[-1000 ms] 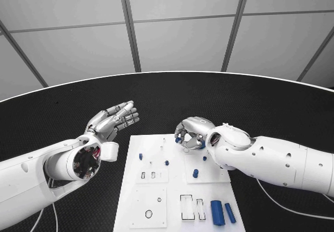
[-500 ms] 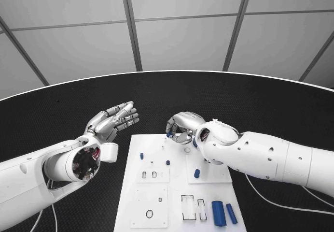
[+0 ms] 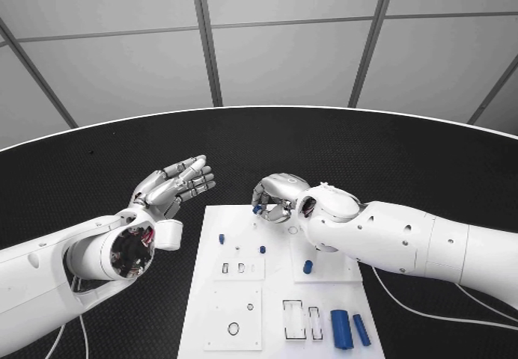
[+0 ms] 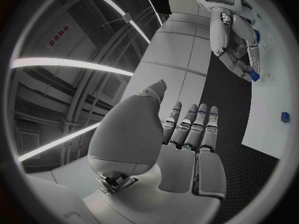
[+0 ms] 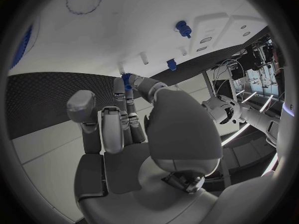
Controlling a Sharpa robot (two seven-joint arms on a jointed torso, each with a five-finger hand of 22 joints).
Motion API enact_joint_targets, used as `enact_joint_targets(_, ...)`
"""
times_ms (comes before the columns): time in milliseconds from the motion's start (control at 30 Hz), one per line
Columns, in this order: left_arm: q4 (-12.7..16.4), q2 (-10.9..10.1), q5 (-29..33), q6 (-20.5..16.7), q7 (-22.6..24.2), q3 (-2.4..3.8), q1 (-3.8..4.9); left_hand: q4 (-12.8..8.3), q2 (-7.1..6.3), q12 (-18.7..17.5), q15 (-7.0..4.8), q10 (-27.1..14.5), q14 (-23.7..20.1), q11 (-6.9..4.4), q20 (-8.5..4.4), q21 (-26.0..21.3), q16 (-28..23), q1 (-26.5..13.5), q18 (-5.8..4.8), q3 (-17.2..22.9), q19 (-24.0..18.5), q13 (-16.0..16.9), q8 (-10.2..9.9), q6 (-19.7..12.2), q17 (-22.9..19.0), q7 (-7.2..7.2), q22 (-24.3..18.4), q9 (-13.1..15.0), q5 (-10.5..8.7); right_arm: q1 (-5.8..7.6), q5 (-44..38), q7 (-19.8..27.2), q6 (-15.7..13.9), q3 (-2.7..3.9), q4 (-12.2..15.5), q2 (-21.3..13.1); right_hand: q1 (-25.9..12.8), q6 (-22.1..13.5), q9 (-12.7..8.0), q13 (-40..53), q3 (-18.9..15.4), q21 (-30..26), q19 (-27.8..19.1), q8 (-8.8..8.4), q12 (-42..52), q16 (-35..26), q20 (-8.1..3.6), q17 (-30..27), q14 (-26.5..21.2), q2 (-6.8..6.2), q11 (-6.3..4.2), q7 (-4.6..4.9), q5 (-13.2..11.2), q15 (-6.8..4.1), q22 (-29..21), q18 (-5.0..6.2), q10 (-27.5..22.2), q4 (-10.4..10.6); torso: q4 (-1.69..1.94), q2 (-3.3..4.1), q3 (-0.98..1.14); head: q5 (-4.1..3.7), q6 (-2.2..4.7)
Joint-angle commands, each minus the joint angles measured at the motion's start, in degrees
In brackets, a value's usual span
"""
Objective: Assemble the parts on the task board
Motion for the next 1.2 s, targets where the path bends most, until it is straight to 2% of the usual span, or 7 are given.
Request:
enact_joint_targets(33, 0.01, 0.0, 0.0, 0.01, 0.0, 0.0, 0.04, -0.08, -0.17, -0.29, 0.03, -0.46, -0.46, 0.05, -0.06, 0.21, -0.21, 0.34, 0.54, 0.29, -0.06, -0.1, -0.38, -0.43, -0.06, 6.73, -0.09, -0.08, -0.3, 0.0, 0.0, -0.08, 0.22, 0.0, -0.21, 0.12, -0.48, 0.43, 3.5, 0.08, -0.2, 0.19, -0.01, 1.72, -0.08, 0.06, -0.42, 2.16, 3.71, -0.31, 0.13, -0.21, 0.34, -0.45, -0.02, -0.45, -0.06, -0.21, 0.16, 0.1, -0.04, 0.02, -0.07)
enact_joint_targets(533, -0.09, -0.05, 0.0, 0.05, -0.04, 0.0, 0.12, -0.08, -0.17, -0.29, 0.03, -0.46, -0.46, 0.05, -0.06, 0.21, -0.21, 0.34, 0.54, 0.29, -0.06, -0.1, -0.38, -0.43, -0.06, 6.73, -0.09, -0.08, -0.3, 0.0, 0.0, -0.77, 1.05, 0.0, -0.45, -0.2, -0.55, 0.39, 3.59, 0.12, -0.26, 0.19, -0.01, 1.76, -0.11, 0.06, -0.41, 2.14, 3.71, -0.4, 0.14, -0.2, 0.37, -0.43, -0.01, -0.46, -0.09, -0.23, 0.41, 0.24, 0.0, -0.11, -0.14)
enact_joint_targets(767, -0.11, -0.07, 0.0, 0.07, -0.04, 0.0, 0.12, -0.08, -0.17, -0.29, 0.03, -0.46, -0.46, 0.05, -0.06, 0.21, -0.21, 0.34, 0.54, 0.29, -0.06, -0.1, -0.38, -0.43, -0.06, 6.73, -0.09, -0.08, -0.3, 0.0, -1.15, -1.29, 1.06, 0.0, -0.39, -0.39, -0.51, 0.39, 3.68, 0.18, -0.27, 0.33, 0.08, 1.81, -0.1, 0.13, -0.41, 2.25, 3.73, -0.46, 0.12, -0.21, 0.39, -0.43, 0.21, -0.5, -0.06, -0.32, 0.52, 0.32, -0.06, -0.23, -0.11)
enact_joint_targets(1200, -0.16, -0.11, 0.0, 0.08, -0.06, 0.0, 0.13, -0.35, -0.21, -0.3, 0.05, -0.6, -0.53, 0.06, -0.07, 0.23, -0.27, 0.47, 0.55, 0.48, 0.04, -0.09, -0.45, -0.41, -0.09, 6.73, -0.13, -0.1, -0.32, 0.0, -1.7, -1.88, -0.17, 0.0, -0.03, -0.75, -0.44, 0.44, 3.84, 0.29, -0.27, 0.46, 0.16, 1.93, -0.05, 0.2, -0.41, 2.34, 3.75, -0.5, 0.08, -0.22, 0.43, -0.44, 0.43, -0.54, 0.06, -0.45, 0.68, 0.43, -0.08, -0.43, -0.03)
